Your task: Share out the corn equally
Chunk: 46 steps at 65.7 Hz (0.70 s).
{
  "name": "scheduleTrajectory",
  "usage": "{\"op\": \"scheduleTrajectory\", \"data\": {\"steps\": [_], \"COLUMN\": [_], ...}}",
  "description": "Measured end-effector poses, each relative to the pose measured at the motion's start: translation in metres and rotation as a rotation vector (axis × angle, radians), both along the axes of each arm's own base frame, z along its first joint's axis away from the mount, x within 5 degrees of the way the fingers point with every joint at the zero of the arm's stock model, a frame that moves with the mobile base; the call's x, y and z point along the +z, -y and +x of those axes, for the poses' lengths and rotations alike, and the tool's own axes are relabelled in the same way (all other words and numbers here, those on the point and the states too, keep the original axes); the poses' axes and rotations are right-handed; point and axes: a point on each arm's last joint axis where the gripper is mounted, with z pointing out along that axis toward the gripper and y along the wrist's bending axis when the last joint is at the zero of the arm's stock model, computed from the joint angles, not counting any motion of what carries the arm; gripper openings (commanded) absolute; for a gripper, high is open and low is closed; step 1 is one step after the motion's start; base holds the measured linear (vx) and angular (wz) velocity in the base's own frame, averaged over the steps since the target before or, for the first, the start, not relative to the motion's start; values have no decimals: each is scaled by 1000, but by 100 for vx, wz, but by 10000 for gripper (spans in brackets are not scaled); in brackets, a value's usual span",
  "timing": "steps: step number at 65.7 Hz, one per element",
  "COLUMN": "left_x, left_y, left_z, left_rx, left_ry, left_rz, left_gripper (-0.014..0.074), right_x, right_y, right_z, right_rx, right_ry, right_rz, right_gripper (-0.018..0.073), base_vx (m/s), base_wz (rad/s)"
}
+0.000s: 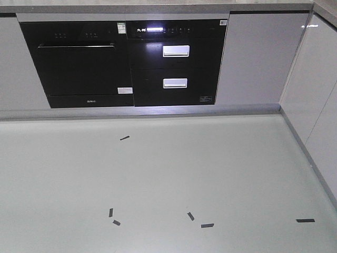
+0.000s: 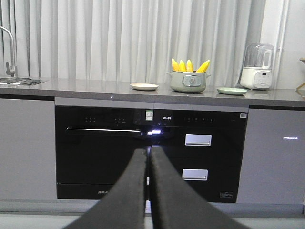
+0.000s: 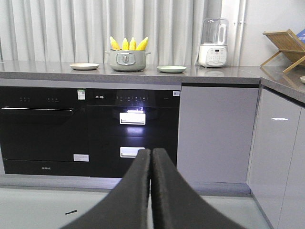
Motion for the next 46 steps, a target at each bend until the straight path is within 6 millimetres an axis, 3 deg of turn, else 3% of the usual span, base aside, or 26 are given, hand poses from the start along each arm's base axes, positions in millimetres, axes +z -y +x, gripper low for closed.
{"op": "scheduleTrajectory", "data": {"steps": [46], "left_x": [0], "left_y": [0], "left_z": [0], "left_rx": [0], "left_ry": [0], "left_rz": [0], "left_gripper": [-6], "right_x": [0], "right_y": [0], "right_z": [0], "right_rx": [0], "right_ry": [0], "right_rz": [0], "right_gripper": [-6], "base_vx": [8], "base_wz": [-2]}}
